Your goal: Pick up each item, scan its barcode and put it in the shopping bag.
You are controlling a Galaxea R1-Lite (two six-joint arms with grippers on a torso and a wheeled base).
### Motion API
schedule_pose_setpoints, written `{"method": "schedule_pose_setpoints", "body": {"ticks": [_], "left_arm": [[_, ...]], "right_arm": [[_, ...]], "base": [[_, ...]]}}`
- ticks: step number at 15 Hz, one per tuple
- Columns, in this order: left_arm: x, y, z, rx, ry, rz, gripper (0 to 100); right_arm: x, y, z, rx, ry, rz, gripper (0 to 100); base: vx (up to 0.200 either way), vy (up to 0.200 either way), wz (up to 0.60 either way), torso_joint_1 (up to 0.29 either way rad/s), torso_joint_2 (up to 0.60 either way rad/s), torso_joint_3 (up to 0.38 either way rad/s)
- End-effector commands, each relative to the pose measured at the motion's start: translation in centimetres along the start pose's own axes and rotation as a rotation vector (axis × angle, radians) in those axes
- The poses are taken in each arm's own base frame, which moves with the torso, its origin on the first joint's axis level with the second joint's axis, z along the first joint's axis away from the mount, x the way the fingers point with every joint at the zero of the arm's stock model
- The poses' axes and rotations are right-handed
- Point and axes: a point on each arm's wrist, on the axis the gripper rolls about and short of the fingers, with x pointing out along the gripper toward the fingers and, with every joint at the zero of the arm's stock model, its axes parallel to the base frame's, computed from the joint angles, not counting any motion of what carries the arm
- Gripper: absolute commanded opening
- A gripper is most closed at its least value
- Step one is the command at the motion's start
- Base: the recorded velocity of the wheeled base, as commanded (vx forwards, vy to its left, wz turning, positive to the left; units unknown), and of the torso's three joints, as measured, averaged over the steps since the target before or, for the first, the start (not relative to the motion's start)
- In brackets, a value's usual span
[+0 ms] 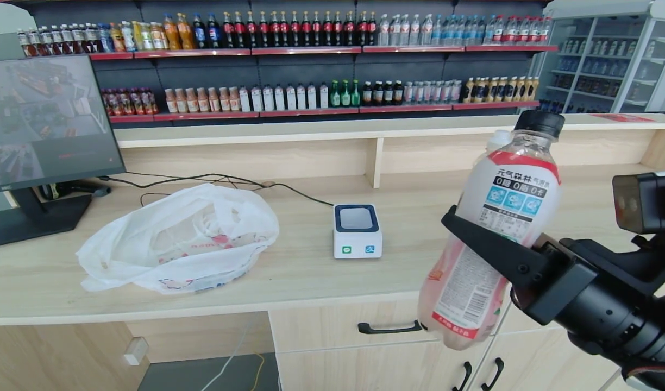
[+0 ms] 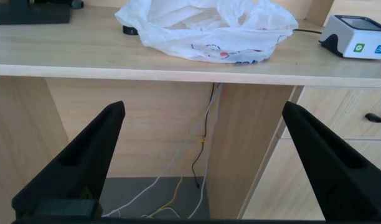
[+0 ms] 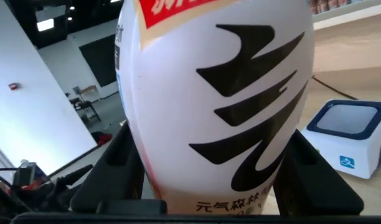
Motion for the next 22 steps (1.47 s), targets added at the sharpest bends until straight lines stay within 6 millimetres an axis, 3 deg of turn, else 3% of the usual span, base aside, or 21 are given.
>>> {"method": "schedule_pose_setpoints", "body": {"ticks": [1,5,9,22], "left_arm": [[0.0,0.0,0.0,0.000,0.000,0.000,100],[0.0,0.0,0.0,0.000,0.000,0.000,100],[0.0,0.0,0.0,0.000,0.000,0.000,100],[0.0,0.0,0.0,0.000,0.000,0.000,100]], "right_arm": [[0.7,0.1,0.3,0.037,-0.006,0.039,0],[3.4,1.0,1.1,0.133,-0.049,0.124,0],[6.3,3.5,0.9,0.165,-0.067,0.246,0],[8.0,4.3,2.8,0.193,-0.151,0.305,0]], "base": [[0.000,0.000,0.00,0.000,0.00,0.000],[0.000,0.000,0.00,0.000,0.00,0.000],[0.000,0.000,0.00,0.000,0.00,0.000],[0.000,0.000,0.00,0.000,0.00,0.000]]}}
